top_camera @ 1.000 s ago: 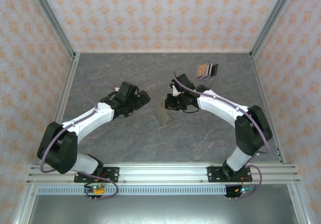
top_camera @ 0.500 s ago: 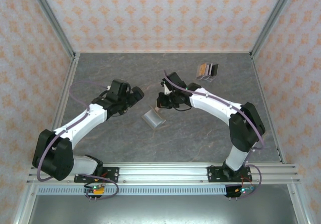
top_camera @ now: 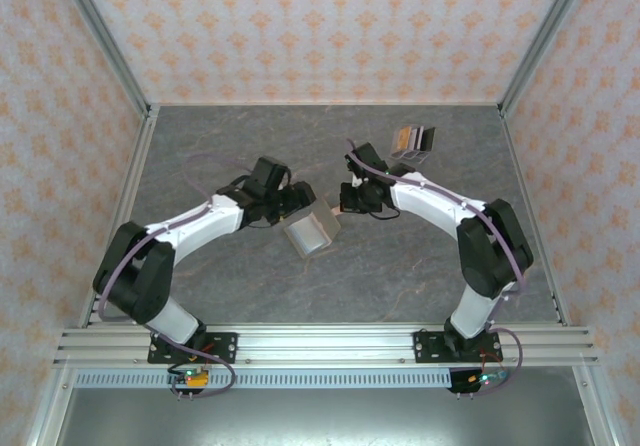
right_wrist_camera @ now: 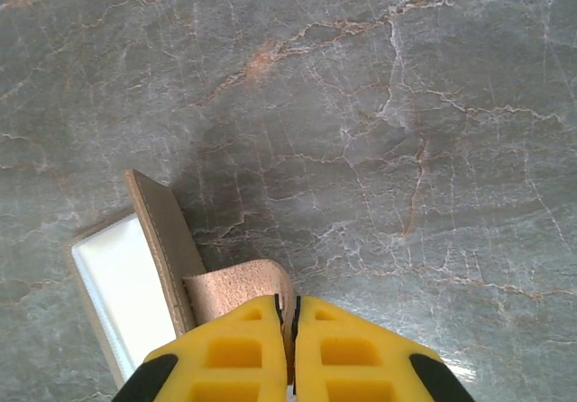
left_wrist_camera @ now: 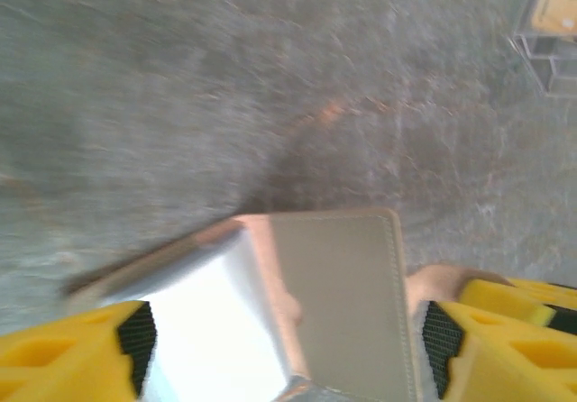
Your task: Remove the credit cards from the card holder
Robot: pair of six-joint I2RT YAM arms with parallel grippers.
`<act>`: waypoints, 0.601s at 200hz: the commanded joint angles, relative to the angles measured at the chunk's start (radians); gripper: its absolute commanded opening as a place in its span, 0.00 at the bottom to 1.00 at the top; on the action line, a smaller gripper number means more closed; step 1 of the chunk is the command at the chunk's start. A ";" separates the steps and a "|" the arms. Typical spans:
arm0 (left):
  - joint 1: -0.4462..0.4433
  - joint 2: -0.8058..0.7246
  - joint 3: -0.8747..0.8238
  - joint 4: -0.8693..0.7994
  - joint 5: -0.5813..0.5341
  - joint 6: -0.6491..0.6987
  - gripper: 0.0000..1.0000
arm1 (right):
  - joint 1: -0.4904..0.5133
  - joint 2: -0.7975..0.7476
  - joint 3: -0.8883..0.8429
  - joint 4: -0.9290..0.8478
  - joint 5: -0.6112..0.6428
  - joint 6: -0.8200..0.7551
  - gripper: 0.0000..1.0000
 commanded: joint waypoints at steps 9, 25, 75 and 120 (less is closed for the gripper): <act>-0.045 0.091 0.065 0.072 0.024 0.028 0.57 | -0.013 0.014 -0.017 -0.016 0.057 -0.028 0.08; -0.055 0.139 0.082 0.096 0.040 0.020 0.46 | -0.020 0.017 -0.019 -0.027 0.062 -0.026 0.08; -0.081 0.263 0.192 0.044 0.064 0.059 0.24 | -0.032 0.011 -0.094 0.027 0.051 -0.009 0.08; -0.087 0.312 0.215 0.026 0.068 0.061 0.14 | -0.032 -0.060 -0.122 0.041 0.071 -0.003 0.29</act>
